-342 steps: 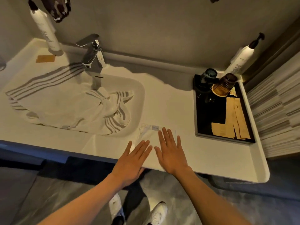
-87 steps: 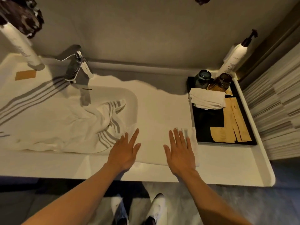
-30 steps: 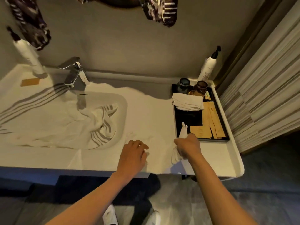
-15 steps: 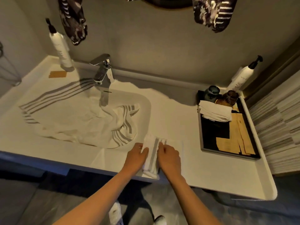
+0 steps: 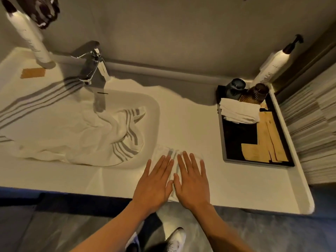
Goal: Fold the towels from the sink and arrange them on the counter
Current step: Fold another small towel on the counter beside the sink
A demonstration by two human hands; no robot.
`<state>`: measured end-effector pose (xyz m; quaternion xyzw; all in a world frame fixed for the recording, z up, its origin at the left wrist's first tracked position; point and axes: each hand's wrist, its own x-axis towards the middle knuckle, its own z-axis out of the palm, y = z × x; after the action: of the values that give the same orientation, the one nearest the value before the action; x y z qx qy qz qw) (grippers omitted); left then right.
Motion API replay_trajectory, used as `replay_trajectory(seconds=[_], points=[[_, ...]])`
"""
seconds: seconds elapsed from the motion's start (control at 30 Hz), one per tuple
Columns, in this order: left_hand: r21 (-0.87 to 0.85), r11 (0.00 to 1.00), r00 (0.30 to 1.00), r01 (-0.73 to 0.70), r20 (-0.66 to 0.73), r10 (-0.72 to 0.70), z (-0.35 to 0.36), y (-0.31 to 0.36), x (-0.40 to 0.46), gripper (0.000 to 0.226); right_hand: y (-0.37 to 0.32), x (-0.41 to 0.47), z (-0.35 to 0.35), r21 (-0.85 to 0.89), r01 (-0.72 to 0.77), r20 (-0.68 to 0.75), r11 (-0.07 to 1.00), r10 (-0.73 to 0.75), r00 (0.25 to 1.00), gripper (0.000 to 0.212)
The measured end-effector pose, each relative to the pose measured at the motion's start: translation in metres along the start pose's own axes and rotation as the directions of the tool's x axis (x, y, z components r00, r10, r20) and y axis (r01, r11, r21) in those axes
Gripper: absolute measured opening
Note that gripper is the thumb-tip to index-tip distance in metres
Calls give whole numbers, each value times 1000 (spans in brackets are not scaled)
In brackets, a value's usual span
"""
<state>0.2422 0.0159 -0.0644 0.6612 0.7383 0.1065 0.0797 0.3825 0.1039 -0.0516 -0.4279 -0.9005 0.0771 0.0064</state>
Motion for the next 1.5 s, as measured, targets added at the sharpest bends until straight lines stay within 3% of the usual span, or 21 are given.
replay_trajectory(seconds=[0.13, 0.17, 0.23, 0.3, 0.33, 0.4, 0.43, 0.63, 0.73, 0.87, 0.93, 1.0, 1.07, 1.1, 1.13, 1.3, 1.4, 1.43, 1.5], points=[[-2, 1000, 999, -4, 43, 4, -9, 5, 16, 59, 15, 11, -12, 44, 39, 60, 998, -42, 997, 59], [-9, 1000, 999, -20, 48, 20, -13, 7, 23, 58, 19, 12, -18, 90, -6, 60, 996, 1, 998, 61], [-7, 998, 997, -70, 40, 70, -25, 15, 34, 53, 27, 8, -34, 177, -235, 14, 956, 236, 972, 69], [-18, 994, 994, -105, -2, 105, -30, 18, 32, 39, 30, 4, -50, 326, -511, 41, 795, 528, 848, 73], [-33, 992, 993, -122, -13, 121, -29, 18, 28, 34, 30, 5, -58, 439, -611, 148, 659, 618, 773, 71], [-59, 990, 992, -129, -16, 129, -22, 19, 17, 36, 27, 11, -66, 583, -709, 398, 396, 622, 675, 57], [-47, 991, 992, -129, -22, 128, -18, 20, 15, 38, 28, 14, -67, 590, -721, 453, 362, 591, 668, 49], [-63, 987, 987, -149, -65, 145, -27, 37, 18, 31, 55, 10, -83, 558, -706, 379, 436, 623, 684, 36], [-211, 973, 994, -91, 47, 103, -27, 38, 19, 38, 54, 9, -93, 495, -676, 317, 547, 610, 726, 30], [-425, 905, 983, 27, 175, 53, -33, 42, 30, 35, 13, 19, -105, 439, -537, 207, 720, 501, 840, 30], [-570, 797, 959, 199, 282, -38, -42, 38, 35, 30, -10, 20, -104, 465, -468, 229, 752, 408, 884, 36], [-728, 485, 874, 485, 415, -252, -52, 29, 41, 25, -25, 17, -95, 534, -419, 270, 734, 321, 908, 36], [-806, 108, 765, 583, 499, -407, -57, 20, 45, 22, -28, 10, -82, 562, -404, 314, 722, 266, 912, 33], [-813, 21, 730, 581, 511, -454, -58, 17, 45, 19, -28, 7, -75, 558, -396, 328, 730, 244, 913, 33], [-807, 42, 720, 589, 500, -482, -57, 15, 46, 20, -27, 4, -71, 554, -378, 329, 742, 222, 918, 34], [-704, 352, 766, 617, 434, -475, -54, 21, 58, 36, -10, -8, -70, 613, -201, 227, 764, 73, 971, 33], [-636, 455, 772, 623, 408, -487, -52, 20, 68, 29, 1, -10, -68, 391, 5, -133, 920, 51, 990, 31], [-622, 465, 768, 630, 409, -493, -52, 21, 70, 29, 3, -10, -62, 302, 36, -165, 953, 15, 986, 38], [-592, 476, 753, 650, 418, -508, -52, 21, 74, 28, 3, -12, -43, 174, 57, -70, 983, -46, 996, 53]])
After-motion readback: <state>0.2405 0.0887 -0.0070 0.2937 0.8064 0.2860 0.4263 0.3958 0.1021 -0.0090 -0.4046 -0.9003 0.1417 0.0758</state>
